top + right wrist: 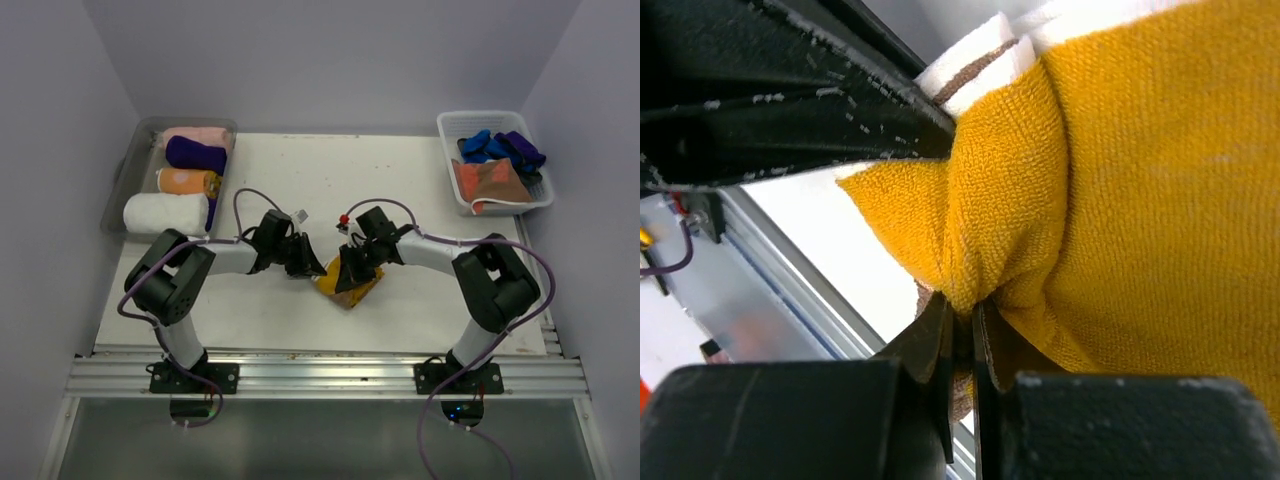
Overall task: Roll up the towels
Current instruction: Roll the towel
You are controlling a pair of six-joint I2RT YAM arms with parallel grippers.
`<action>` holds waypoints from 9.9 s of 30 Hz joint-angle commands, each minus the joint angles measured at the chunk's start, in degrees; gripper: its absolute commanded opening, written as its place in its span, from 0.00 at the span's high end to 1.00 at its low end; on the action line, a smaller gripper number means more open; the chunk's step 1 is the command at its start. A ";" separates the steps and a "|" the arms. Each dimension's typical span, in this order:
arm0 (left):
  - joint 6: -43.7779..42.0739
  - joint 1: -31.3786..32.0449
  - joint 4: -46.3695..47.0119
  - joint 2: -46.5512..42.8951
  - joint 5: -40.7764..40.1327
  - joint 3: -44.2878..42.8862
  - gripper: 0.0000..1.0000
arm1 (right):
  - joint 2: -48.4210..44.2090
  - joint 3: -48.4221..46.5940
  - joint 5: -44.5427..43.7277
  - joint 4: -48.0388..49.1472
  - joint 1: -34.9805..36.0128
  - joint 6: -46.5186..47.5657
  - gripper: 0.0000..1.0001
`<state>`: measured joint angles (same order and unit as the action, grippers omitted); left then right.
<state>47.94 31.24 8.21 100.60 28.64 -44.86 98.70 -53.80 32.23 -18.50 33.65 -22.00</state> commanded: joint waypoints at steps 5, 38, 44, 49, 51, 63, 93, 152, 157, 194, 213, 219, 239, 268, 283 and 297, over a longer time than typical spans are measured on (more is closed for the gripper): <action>-1.45 0.13 -3.89 3.73 -1.57 -3.57 1.00 | -9.65 -3.41 -19.85 -9.88 6.49 5.02 0.52; -3.38 -0.04 -14.88 1.09 -1.66 -8.84 1.00 | -1.76 0.36 -62.54 0.22 33.06 12.95 0.46; -4.35 -0.22 -16.47 -1.10 -2.10 -9.37 1.00 | -1.57 2.20 -59.93 1.71 32.71 10.31 0.73; -6.10 -1.36 -19.80 -5.58 -3.24 -9.72 0.75 | -6.31 5.81 -47.89 6.19 28.59 9.00 0.95; -6.54 -2.50 -20.51 -8.55 -3.68 -9.28 0.57 | -8.42 7.12 -41.04 7.25 26.74 8.64 1.00; -6.90 -4.70 -15.95 -15.34 -0.17 -1.11 0.21 | -11.07 9.59 -9.57 11.91 11.80 4.16 1.00; 1.45 1.89 -7.84 -2.60 -0.17 -2.60 1.00 | -17.47 5.37 -14.70 -0.73 7.37 5.39 0.26; 4.18 0.66 1.72 -20.88 -4.39 11.11 0.23 | -14.33 20.66 1.15 30.62 4.24 -11.66 1.00; 4.00 1.10 3.74 -18.42 -4.12 10.76 0.23 | -12.13 23.30 6.61 37.03 0.46 -15.87 1.00; 6.20 3.74 -8.12 -5.14 -8.16 -2.77 1.00 | -27.58 10.58 -28.51 -0.11 6.15 -3.67 0.37; 5.49 3.74 -15.24 -5.06 -9.92 -4.71 1.00 | -13.10 -0.61 -72.48 -2.24 41.94 10.66 0.39; 5.32 3.74 -15.24 -5.50 -9.83 -4.53 1.00 | -8.96 2.21 -72.66 0.92 40.53 10.05 0.36; 5.76 1.99 -15.15 -12.52 -8.96 -3.13 0.67 | -6.40 11.52 -64.06 10.49 34.39 0.19 0.99; 2.94 -9.01 -9.98 -29.76 -2.98 14.80 0.16 | -4.39 18.64 -2.96 43.11 14.61 -12.10 1.00; 5.93 -4.79 3.48 -14.64 -2.72 14.89 0.56 | -2.10 20.49 -0.41 42.06 12.23 -12.98 1.00; 3.21 -3.65 -11.81 -16.31 -6.76 8.57 0.77 | -22.14 4.61 -44.50 -1.61 25.31 3.62 0.35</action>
<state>53.01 27.14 0.93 85.47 24.08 -34.33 78.26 -43.35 5.37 -7.49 54.78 -24.27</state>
